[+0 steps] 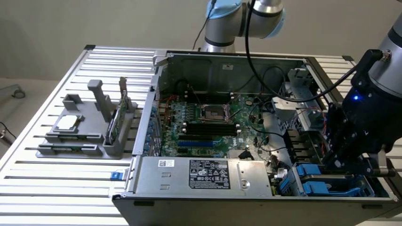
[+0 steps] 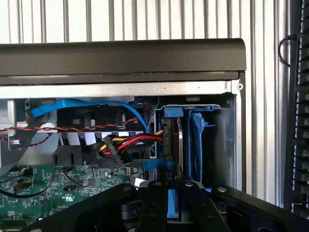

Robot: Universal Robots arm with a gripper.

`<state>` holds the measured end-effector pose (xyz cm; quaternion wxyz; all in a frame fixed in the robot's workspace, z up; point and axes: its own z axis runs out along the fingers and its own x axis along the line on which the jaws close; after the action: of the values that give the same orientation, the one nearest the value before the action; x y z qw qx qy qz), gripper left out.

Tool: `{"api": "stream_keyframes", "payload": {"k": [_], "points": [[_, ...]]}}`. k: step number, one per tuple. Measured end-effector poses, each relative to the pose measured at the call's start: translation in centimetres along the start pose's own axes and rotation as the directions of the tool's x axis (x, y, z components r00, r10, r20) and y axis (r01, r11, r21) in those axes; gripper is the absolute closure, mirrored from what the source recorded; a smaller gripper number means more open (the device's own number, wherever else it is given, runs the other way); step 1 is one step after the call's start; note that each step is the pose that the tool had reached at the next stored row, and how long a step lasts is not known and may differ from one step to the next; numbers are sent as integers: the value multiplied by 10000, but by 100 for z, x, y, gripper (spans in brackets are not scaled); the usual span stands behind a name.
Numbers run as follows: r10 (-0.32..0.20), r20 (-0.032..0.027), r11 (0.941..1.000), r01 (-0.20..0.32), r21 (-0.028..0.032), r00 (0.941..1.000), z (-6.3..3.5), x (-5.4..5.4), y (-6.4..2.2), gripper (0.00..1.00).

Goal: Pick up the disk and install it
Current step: 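Insert the second disk wire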

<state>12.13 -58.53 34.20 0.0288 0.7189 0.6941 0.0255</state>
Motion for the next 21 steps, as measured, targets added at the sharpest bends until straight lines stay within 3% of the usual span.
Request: {"api": "stream_keyframes", "payload": {"k": [21], "points": [[0,0,10000,0,0,10000,19,1,-1,84]]}}
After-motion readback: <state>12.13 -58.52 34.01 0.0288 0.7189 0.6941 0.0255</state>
